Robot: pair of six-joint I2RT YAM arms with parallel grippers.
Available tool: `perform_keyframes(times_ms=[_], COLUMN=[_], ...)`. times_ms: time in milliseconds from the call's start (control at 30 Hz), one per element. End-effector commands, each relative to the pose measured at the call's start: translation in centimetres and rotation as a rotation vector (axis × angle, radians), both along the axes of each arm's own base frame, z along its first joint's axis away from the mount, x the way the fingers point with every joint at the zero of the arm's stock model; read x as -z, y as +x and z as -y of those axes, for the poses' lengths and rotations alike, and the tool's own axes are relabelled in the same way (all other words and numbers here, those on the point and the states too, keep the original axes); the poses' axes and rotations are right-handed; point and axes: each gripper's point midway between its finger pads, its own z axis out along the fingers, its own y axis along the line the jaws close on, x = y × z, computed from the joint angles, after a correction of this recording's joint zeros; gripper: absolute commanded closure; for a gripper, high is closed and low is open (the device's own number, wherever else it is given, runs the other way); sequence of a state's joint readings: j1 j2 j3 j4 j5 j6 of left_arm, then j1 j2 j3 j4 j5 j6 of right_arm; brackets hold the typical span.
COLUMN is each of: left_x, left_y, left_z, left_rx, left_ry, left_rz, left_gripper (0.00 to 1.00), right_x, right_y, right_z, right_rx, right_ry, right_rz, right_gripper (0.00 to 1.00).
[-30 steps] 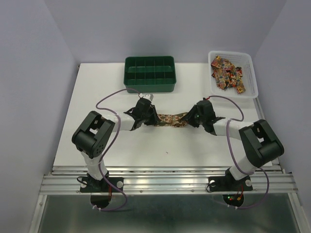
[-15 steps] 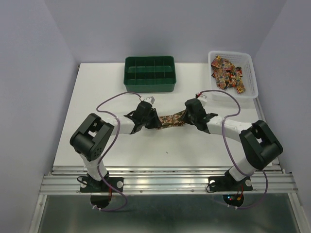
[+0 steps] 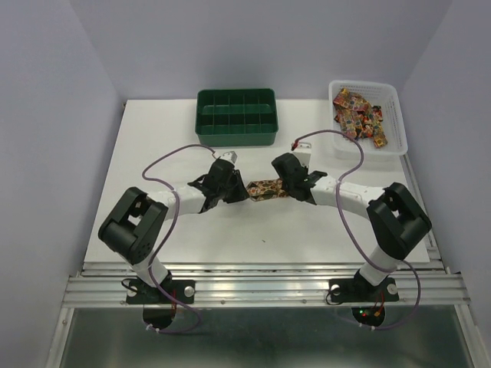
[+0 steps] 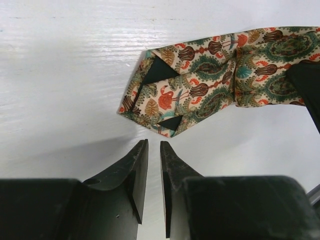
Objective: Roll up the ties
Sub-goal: Roll the tie
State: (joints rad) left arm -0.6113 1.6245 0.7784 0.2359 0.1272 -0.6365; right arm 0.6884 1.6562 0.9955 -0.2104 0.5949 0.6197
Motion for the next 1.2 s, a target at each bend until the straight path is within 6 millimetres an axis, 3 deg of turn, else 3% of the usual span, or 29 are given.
perform_keyframes(times_ms=[0, 167, 500, 900, 1167], left_x=[-1.2, -1.4, -0.7, 3.4, 4.0], left_y=[1.0, 1.3, 1.1, 0.1, -0.8], left_z=[-0.5, -0.8, -1.3, -2.4, -2.2], left_rx=[-0.013, -0.019, -0.020, -0.037, -0.029], left_ry=[0.001, -0.013, -0.025, 0.013, -0.035], left_rz=[0.034, 0.037, 0.025, -0.077, -0.109], left_gripper=[0.72, 0.72, 0.72, 0.73, 0.73], right_x=[-1.4, -1.8, -2.2, -2.3, -2.2], right_y=[0.7, 0.6, -0.3, -0.9, -1.4], right_z=[0.4, -0.5, -4.4, -6.7, -9.0], right_rx=[0.025, 0.050, 0.004, -0.025, -0.068], right_ry=[-0.131, -0.244, -0.321, -0.389, -0.371], right_rz=[0.030, 0.051, 0.056, 0.077, 0.100], right_gripper=[0.82, 0.82, 0.81, 0.81, 0.81])
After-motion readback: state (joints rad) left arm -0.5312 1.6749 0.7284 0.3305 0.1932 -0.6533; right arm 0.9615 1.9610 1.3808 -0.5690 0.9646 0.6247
